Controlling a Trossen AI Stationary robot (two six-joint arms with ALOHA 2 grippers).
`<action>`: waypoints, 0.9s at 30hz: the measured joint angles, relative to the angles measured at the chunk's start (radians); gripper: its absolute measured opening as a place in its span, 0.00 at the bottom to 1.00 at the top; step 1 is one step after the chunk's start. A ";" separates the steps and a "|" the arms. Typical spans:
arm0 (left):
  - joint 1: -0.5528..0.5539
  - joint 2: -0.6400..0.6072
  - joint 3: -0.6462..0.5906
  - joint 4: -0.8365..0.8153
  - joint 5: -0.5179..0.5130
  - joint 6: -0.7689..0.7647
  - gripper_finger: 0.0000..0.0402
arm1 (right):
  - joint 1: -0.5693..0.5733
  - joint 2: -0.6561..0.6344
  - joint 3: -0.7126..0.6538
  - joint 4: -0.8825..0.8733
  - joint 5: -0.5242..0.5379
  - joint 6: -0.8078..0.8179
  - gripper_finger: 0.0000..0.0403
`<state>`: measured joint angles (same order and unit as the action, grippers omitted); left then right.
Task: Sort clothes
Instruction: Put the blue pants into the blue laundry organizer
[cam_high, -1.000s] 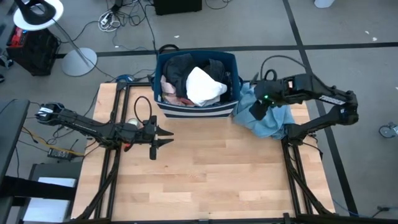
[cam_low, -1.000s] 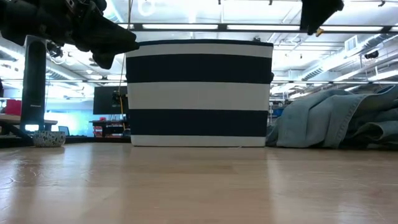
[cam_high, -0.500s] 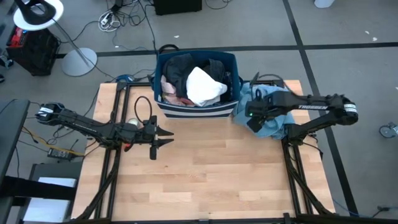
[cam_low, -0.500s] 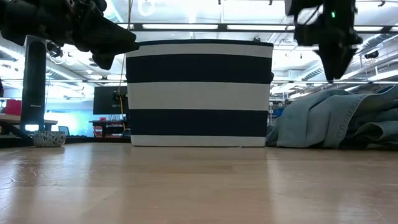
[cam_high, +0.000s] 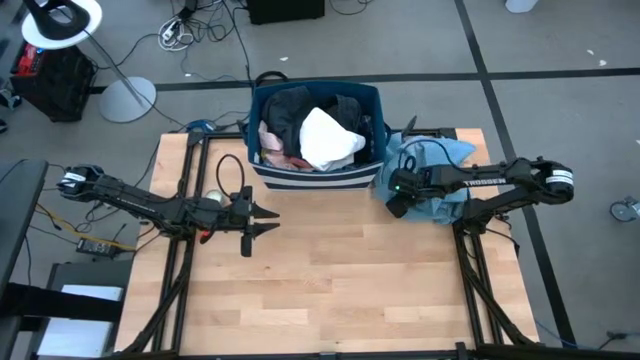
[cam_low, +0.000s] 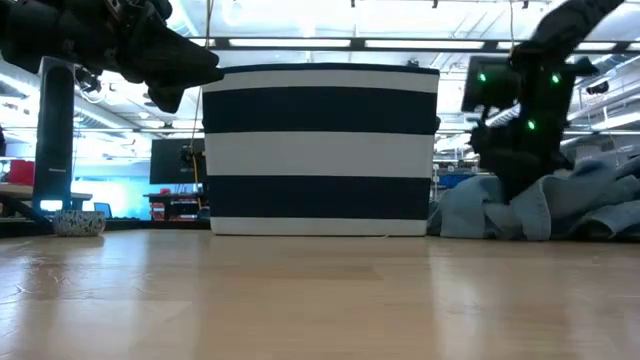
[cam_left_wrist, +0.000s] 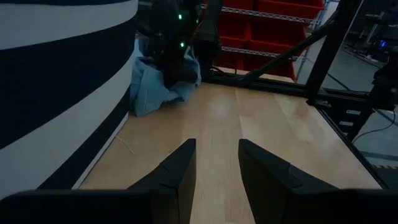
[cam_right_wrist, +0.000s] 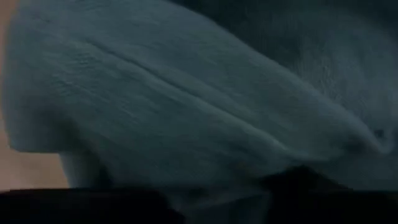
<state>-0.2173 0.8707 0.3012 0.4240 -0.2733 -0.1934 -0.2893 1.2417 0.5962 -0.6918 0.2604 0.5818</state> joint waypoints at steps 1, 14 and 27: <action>0.000 0.000 0.000 0.000 0.000 -0.001 0.32 | 0.002 0.002 -0.021 0.015 -0.005 0.011 0.30; 0.000 0.000 0.000 0.000 0.000 -0.002 0.32 | 0.286 -0.085 0.188 -0.355 0.053 0.280 0.04; 0.000 0.000 0.000 0.000 0.000 -0.002 0.32 | 0.490 -0.107 0.743 -0.752 0.411 0.436 0.04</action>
<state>-0.2173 0.8703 0.3008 0.4244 -0.2733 -0.1951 0.2011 1.1348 1.3396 -1.4443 0.6712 1.0177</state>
